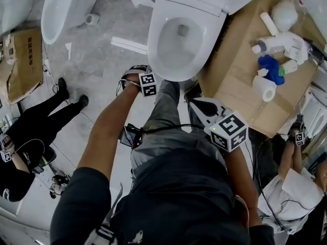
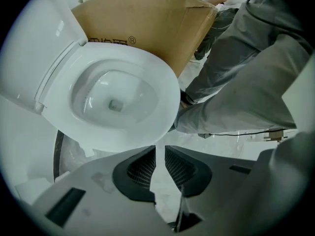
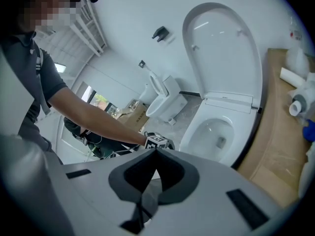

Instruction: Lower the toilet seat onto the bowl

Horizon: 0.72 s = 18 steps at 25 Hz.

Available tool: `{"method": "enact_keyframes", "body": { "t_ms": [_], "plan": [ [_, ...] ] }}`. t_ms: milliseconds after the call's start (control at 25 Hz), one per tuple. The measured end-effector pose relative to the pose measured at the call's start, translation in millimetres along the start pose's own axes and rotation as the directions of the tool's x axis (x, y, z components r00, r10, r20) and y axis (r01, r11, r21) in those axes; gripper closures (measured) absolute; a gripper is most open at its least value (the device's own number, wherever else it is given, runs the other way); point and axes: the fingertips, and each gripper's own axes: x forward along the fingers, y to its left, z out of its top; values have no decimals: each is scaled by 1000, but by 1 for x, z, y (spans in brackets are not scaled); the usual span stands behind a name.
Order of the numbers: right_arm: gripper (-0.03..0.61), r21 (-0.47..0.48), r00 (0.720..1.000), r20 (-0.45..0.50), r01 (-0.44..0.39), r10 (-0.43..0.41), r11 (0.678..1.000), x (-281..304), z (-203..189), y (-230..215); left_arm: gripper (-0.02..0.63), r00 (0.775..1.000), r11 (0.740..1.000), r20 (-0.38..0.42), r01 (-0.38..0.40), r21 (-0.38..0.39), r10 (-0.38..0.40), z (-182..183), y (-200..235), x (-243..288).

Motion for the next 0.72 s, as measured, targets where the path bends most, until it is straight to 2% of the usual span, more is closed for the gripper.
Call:
{"method": "enact_keyframes", "body": {
  "t_ms": [320,440,560,720],
  "plan": [
    [571,-48,999,48,-5,8,999,-15,36,30,555,1000,999,16,18,-30,-17,-18,-47,-53],
    [571,-61,998,66,10,-6,998,-24,46,36,555,1000,999,21,8,-52,-7,-24,-49,-73],
    [571,-53,998,67,26,-22,998,-33,41,44,555,1000,997,31,5,-77,-3,-29,-55,-92],
    [571,-6,998,60,21,-20,1000,-59,22,74,555,998,992,31,50,-113,-47,-40,-112,-121]
  ]
}}
